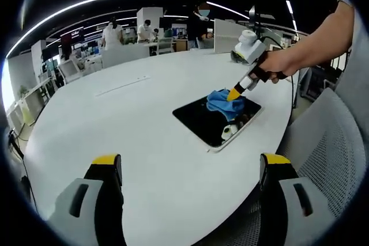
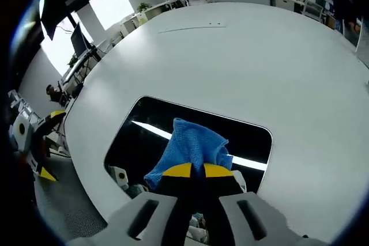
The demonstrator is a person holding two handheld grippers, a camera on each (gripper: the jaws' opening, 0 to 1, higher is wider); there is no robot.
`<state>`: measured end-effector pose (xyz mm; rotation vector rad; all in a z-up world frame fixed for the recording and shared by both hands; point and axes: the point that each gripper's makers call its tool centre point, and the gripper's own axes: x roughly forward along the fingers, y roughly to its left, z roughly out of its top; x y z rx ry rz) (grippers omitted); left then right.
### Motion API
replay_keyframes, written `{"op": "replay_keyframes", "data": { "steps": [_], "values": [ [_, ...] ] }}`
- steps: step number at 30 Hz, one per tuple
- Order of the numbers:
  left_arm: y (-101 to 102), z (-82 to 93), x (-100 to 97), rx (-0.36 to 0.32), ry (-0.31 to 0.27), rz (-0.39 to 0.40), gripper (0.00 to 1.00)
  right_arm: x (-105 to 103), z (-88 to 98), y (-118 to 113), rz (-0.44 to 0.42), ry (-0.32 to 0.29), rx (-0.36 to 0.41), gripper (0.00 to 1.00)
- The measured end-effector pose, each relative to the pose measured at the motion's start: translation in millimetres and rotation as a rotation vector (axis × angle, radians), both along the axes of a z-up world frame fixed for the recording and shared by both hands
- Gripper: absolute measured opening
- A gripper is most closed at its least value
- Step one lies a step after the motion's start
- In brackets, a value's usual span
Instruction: Wipe the mirror surface with the cleaning cloth until all visible marks leave the cleaned area.
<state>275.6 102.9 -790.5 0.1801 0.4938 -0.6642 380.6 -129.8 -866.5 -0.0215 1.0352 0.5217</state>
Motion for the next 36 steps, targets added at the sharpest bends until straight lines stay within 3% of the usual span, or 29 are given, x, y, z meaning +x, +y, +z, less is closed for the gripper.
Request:
{"op": "replay_keyframes", "data": {
  "steps": [36],
  "values": [
    [1, 0.0, -0.4, 0.011, -0.011, -0.002, 0.99, -8, -0.1, -60, -0.064, -0.003, -0.053, 0.0]
  ]
}}
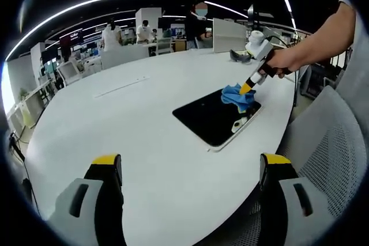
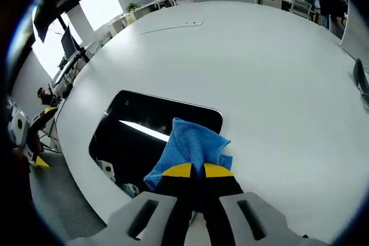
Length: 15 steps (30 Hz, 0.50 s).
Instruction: Wipe the mirror surface with the cleaning cloth until all visible marks leave the cleaned area.
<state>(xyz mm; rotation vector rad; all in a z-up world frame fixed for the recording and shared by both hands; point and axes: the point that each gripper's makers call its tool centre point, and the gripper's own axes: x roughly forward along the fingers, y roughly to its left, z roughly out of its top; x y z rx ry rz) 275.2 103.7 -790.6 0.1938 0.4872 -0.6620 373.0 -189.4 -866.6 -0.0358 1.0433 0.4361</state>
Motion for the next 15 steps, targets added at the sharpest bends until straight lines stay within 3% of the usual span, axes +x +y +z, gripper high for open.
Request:
{"op": "replay_keyframes", "data": {
  "steps": [15],
  "values": [
    [1.5, 1.2, 1.1, 0.017, -0.013, 0.004, 0.99, 2.8, -1.7, -2.8, -0.04, 0.027, -0.019, 0.0]
  ]
}}
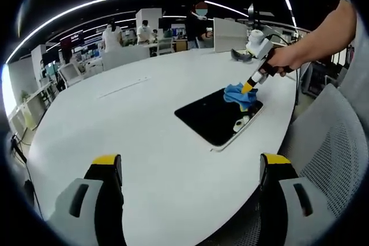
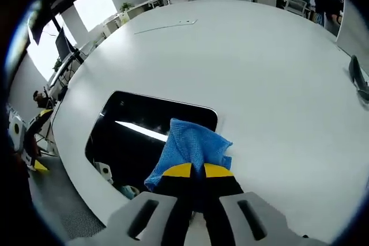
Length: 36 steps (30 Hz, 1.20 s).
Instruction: Wipe the mirror surface with the cleaning cloth until all visible marks leave the cleaned area.
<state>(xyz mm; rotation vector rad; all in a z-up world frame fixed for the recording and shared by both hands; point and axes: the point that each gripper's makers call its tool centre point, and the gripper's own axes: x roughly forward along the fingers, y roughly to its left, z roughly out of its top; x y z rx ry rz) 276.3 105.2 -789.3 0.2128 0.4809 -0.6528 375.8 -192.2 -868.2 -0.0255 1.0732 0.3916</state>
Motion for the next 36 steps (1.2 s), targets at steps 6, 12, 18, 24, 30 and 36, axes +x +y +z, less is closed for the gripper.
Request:
{"op": "replay_keyframes", "data": {
  "steps": [6, 12, 18, 24, 30, 36],
  "values": [
    [0, -1.8, -0.6, 0.005, 0.005, -0.006, 0.99, -3, 0.4, 1, -0.01, -0.015, 0.007, 0.0],
    [1, -2.5, -0.2, 0.012, 0.004, -0.002, 0.99, -7, 1.7, 1, -0.007, -0.034, -0.016, 0.0],
    [1, -3.7, -0.3, 0.022, 0.005, -0.004, 0.99, -19, 2.1, 4, -0.006, -0.028, -0.015, 0.0],
    [0, -2.8, -0.5, 0.023, -0.002, -0.012, 0.99, -25, 2.1, 5, -0.009, -0.027, -0.007, 0.0],
    [2, -1.6, 0.7, 0.014, -0.008, -0.008, 0.99, -39, 2.5, 8, -0.013, -0.001, -0.001, 0.0],
    [2, -0.6, 0.7, 0.011, -0.01, -0.008, 0.99, -47, 2.2, 9, -0.038, 0.02, 0.009, 0.0]
  ]
}}
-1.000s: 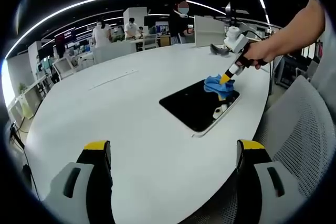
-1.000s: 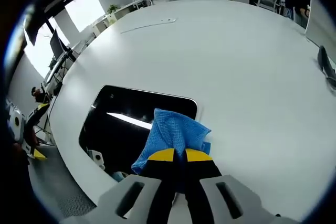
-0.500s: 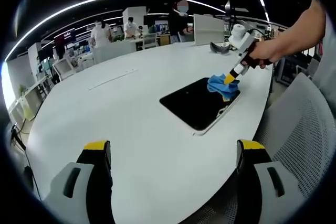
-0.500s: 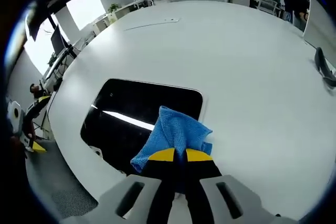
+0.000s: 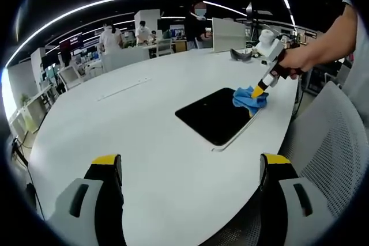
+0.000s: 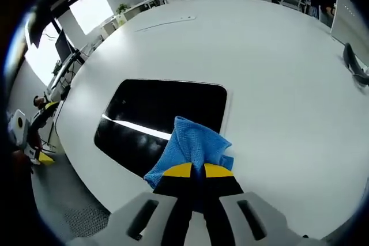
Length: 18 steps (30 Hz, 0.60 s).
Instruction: Wipe the mirror surface with the cleaning cloth until all visible marks leave the cleaned area.
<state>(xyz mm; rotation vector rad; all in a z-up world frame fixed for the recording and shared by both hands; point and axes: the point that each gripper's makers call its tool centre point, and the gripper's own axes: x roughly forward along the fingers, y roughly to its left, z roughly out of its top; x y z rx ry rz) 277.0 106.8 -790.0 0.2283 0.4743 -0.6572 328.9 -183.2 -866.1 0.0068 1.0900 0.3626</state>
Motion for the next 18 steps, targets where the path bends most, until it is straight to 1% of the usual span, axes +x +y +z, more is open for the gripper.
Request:
{"op": "replay_keyframes", "data": {
  "steps": [4, 9, 17, 18],
  "values": [
    [-0.5, 0.1, -0.5, -0.002, 0.0, -0.001, 0.99, -6.6, -0.8, 0.0, -0.016, 0.0, 0.006, 0.0],
    [0.3, -0.3, -0.7, -0.003, 0.0, -0.003, 0.99, -9.7, -1.0, -0.3, -0.031, 0.011, 0.011, 0.0],
    [-1.0, -1.1, -2.0, 0.002, 0.003, -0.01, 0.99, -10.3, -1.6, -0.3, -0.024, -0.004, 0.018, 0.0],
    [-1.0, -1.1, -1.9, 0.001, 0.004, -0.009, 0.99, -10.6, -1.3, 0.3, -0.004, -0.008, 0.013, 0.0]
  ]
}}
